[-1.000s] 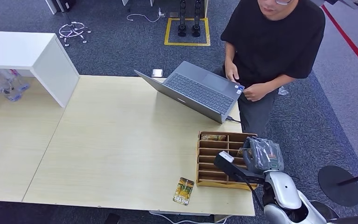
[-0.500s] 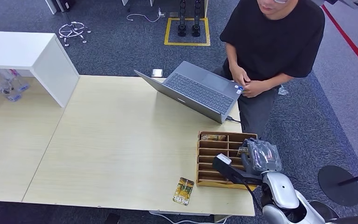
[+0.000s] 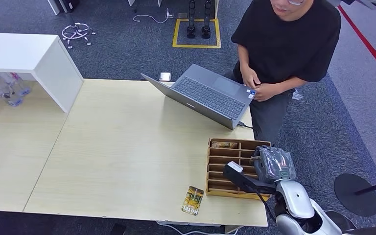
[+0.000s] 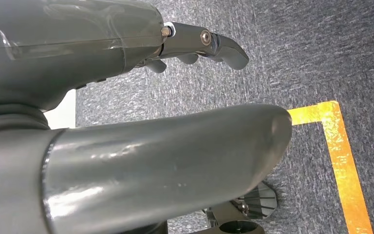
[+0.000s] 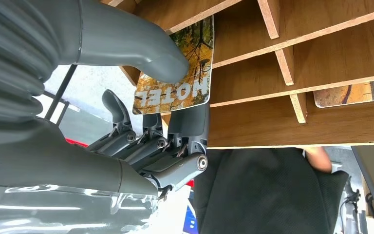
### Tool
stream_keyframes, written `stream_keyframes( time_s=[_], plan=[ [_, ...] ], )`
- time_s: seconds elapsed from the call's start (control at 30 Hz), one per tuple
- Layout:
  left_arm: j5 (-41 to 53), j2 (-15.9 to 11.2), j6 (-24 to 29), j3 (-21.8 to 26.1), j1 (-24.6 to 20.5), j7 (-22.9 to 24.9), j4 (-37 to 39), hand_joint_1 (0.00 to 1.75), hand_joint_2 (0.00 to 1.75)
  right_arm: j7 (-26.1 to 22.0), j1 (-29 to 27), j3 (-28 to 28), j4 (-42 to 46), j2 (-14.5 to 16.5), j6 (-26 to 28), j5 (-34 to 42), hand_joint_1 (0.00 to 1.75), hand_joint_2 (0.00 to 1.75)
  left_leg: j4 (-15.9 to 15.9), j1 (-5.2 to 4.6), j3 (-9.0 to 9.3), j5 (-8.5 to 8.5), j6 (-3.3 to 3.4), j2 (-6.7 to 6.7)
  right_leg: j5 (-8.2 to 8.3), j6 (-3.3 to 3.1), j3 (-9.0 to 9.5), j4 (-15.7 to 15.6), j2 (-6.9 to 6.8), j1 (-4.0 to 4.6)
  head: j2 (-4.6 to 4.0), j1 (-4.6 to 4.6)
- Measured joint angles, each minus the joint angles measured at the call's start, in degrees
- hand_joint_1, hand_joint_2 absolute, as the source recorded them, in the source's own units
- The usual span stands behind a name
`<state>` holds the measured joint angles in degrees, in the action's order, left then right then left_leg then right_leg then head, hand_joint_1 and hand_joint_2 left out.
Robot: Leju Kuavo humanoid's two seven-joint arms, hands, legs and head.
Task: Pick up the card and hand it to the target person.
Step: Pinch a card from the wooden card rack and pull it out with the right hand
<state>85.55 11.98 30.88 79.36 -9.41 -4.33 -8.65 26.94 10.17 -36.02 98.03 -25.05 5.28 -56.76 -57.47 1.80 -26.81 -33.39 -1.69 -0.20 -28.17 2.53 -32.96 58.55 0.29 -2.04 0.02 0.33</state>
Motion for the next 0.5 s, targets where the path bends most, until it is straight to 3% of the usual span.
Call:
stream_keyframes(
  time_s=[0.5],
  plan=[
    [-0.10,0.00,0.10,0.00,0.01,0.22,-0.01,0.00,0.00,0.45,0.57,0.05,3.26,-0.34,-0.59,0.38,1.34,1.75,0.00,0.00,0.00,0.00,0.00,0.00,0.00,0.00,0.00,0.00,0.00,0.00,0.00,0.01]
  ],
)
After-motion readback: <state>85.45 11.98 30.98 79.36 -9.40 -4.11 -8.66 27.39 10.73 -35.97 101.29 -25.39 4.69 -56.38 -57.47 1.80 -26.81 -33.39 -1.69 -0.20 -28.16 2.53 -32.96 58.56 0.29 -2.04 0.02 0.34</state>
